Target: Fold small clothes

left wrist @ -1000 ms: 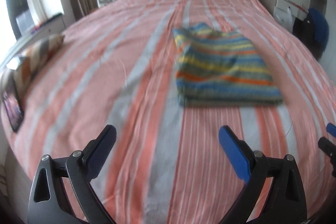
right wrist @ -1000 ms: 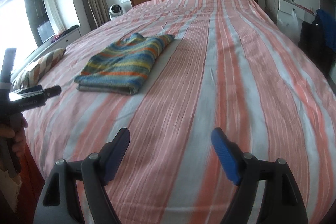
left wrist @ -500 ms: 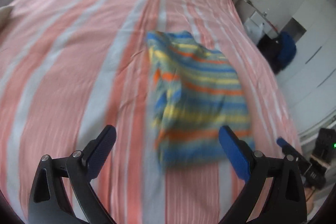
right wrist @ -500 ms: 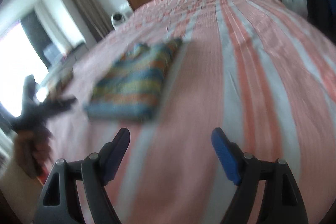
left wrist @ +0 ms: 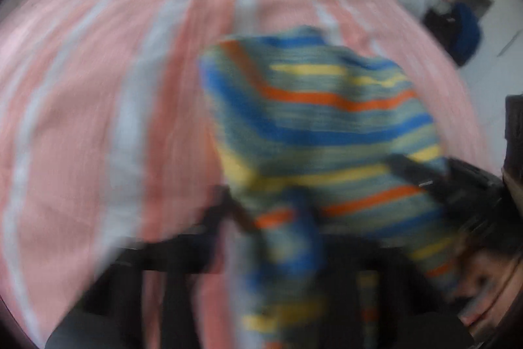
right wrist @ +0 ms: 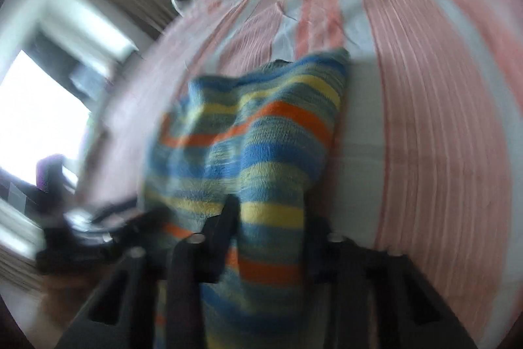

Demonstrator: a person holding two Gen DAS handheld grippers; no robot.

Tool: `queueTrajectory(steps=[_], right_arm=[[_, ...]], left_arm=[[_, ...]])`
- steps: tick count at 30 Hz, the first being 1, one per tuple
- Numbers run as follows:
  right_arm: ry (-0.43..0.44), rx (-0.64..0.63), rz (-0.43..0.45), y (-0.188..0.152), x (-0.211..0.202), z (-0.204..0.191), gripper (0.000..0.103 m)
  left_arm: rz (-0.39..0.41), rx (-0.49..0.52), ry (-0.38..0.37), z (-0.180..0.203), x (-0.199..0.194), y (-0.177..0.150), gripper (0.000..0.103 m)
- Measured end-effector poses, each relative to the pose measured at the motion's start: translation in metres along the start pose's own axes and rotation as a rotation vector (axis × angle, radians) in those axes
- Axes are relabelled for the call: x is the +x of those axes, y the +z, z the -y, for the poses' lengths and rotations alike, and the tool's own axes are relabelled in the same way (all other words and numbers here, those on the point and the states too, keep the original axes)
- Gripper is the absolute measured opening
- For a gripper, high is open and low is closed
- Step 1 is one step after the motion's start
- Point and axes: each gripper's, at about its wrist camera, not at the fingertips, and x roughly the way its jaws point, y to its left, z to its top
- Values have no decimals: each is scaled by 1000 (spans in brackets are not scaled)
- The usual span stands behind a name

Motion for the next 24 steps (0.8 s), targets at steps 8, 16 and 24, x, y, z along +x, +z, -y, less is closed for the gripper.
queueTrajectory(steps=[8, 16, 24], right_arm=[[-292, -467, 293, -39, -63, -114, 18], [-258, -195, 284, -22, -83, -72, 50], [-409, -161, 340, -76, -159, -29, 102]], left_arm=[[197, 47, 74, 25, -62, -23, 16], [206, 22, 148, 39, -70, -21, 60], [487, 84, 373, 46, -152, -105, 103]])
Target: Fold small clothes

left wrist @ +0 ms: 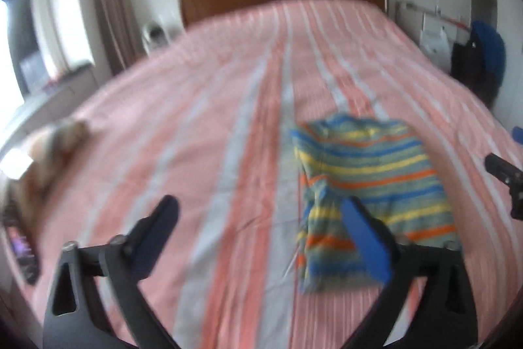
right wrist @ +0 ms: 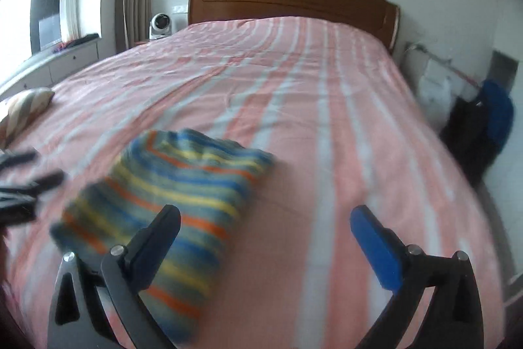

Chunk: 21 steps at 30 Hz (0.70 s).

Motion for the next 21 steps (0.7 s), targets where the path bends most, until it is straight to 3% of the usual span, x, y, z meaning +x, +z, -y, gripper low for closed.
queueTrajectory(steps=[3, 9, 12, 15, 19, 21], right_arm=[[-31, 36, 104, -12, -45, 19, 102], [-2, 219, 154, -29, -119, 45, 102], [44, 266, 160, -33, -136, 48, 102], [96, 239, 124, -33, -143, 43, 102], [7, 122, 39, -35, -139, 24, 102], [11, 113, 14, -39, -142, 18, 103]], left_arm=[[91, -37, -1, -1, -52, 1, 103], [124, -147, 178, 2, -114, 2, 103], [68, -177, 90, 0, -125, 3, 103], [46, -167, 61, 5, -127, -1, 103], [-37, -114, 55, 16, -131, -8, 103], [-40, -97, 42, 20, -135, -11, 103]])
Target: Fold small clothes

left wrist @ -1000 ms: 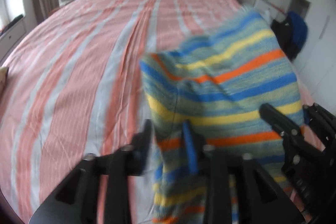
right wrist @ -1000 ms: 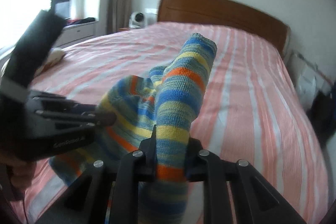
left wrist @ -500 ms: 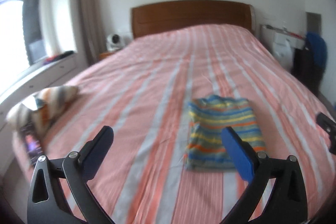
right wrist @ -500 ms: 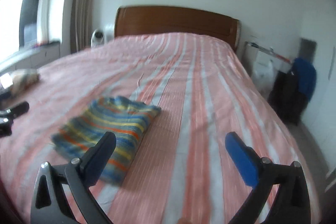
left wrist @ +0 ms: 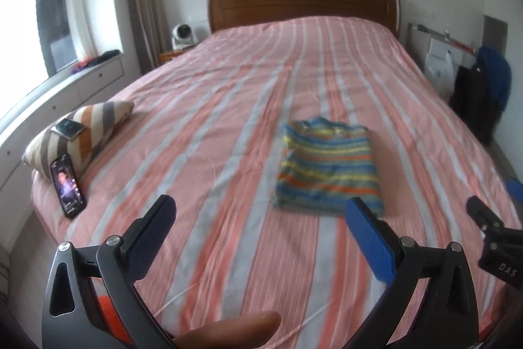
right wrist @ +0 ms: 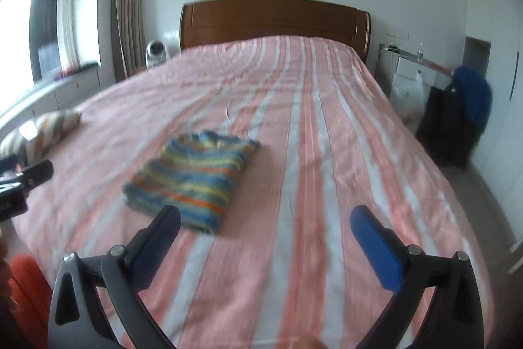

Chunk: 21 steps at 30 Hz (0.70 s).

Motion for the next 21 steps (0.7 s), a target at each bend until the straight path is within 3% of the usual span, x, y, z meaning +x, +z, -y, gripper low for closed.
queueTrajectory(steps=[10, 21], right_arm=[[140, -38, -48, -6, -17, -26, 102], [109, -26, -108, -9, -16, -30, 102]], left_arm=[[-55, 18, -11, 6, -5, -13, 103], [-60, 33, 19, 7, -9, -15, 103]])
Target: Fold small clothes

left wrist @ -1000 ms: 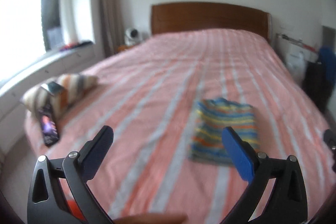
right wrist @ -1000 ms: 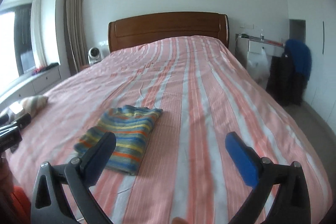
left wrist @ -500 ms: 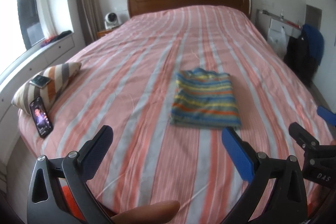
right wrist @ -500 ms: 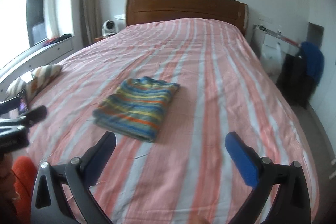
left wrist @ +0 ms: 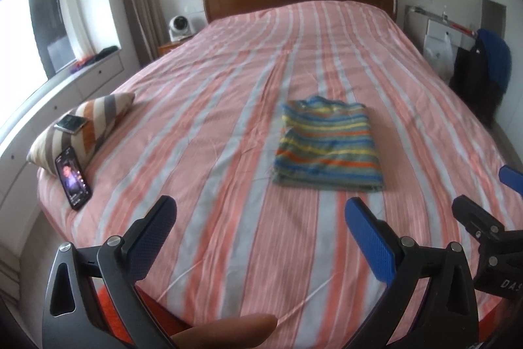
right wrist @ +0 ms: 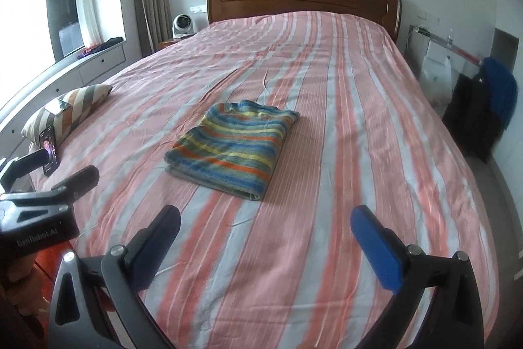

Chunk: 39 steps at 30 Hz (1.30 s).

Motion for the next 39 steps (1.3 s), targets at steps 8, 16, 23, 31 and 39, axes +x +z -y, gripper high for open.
queueTrajectory(steps=[8, 16, 23, 31, 39], right_arm=[[10, 4, 4, 1, -4, -2, 102], [25, 5, -5, 2, -10, -7, 102], [44, 17, 6, 6, -20, -6, 102], [-26, -17, -25, 10, -22, -13, 102], [-82, -10, -4, 10, -25, -6, 102]], left_arm=[[-15, -1, -25, 1, -2, 3, 103], [-43, -9, -48, 0, -10, 6, 103], [-14, 12, -43, 0, -20, 8, 103], [4, 2, -44, -4, -26, 10, 103], [-19, 23, -48, 3, -20, 10, 103]])
